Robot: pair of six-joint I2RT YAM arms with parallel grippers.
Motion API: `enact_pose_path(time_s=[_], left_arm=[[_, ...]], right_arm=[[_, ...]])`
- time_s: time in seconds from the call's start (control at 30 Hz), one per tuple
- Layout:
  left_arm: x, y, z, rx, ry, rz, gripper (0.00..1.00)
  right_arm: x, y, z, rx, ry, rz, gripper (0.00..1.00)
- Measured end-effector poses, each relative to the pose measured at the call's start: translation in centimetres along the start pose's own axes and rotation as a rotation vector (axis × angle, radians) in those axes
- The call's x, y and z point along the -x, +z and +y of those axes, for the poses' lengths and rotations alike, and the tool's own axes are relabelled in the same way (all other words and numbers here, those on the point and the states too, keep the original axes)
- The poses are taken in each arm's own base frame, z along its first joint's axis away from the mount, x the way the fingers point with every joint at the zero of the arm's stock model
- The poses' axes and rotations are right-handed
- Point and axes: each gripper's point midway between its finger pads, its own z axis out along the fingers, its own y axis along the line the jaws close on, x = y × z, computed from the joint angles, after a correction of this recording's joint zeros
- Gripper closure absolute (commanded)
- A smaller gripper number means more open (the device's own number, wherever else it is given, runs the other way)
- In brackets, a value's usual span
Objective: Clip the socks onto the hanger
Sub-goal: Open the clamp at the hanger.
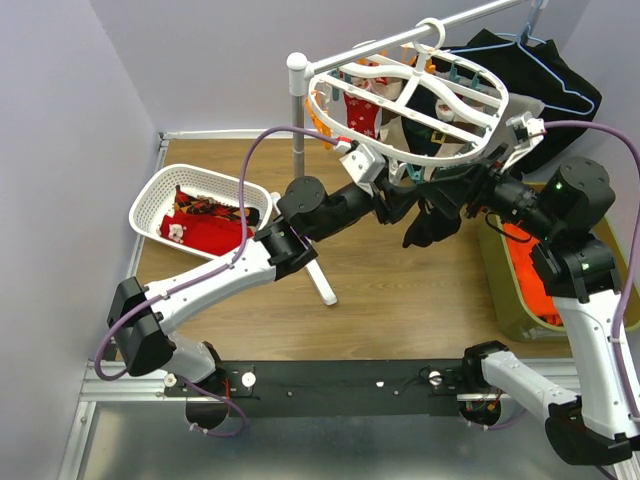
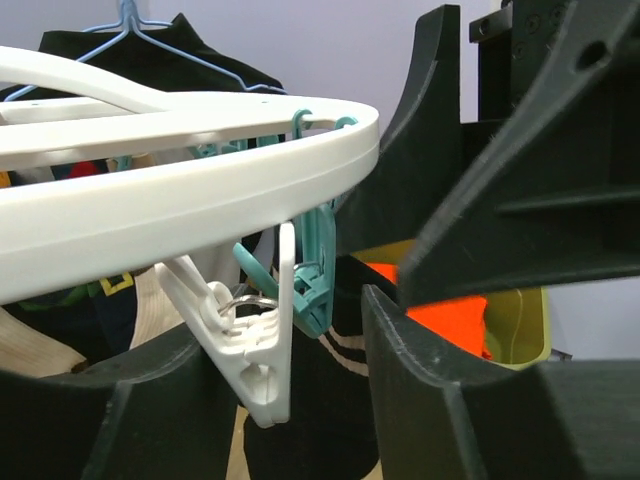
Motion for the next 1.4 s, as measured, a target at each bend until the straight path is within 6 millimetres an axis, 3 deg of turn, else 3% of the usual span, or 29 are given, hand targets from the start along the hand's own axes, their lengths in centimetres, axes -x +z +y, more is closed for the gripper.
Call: enact_pose_path(time_s=[0.3, 0.5, 0.83, 1.13, 1.4], left_arm=[[0.0, 0.6, -1.7, 0.012, 0.039, -0.008, 0.47], [-0.1, 1.4, -2.2, 0.037, 0.072, -0.011, 0.47], [-2.1, 1.8, -3.0, 0.063, 0.124, 0.040, 0.47], [-2.3, 1.7, -3.5, 0.074, 0.155, 0.047, 0.46], [-2.3, 0.7, -3.4, 0.078, 0.161, 0.044, 0.36]], right_arm=[[1.5, -0.7, -1.2, -0.108, 0.011, -0.076, 0.32], [2.1, -1.0, -1.7, -0.152, 0.022, -0.110, 0.40], [3.7, -1.8, -1.9, -0.199, 0.029, -0.191, 0.54], [3.5, -1.7, -2.9, -0.239, 0.035, -0.201, 0.63], [3.2, -1.7, -3.9, -0.279, 0.036, -0.202, 0.64]])
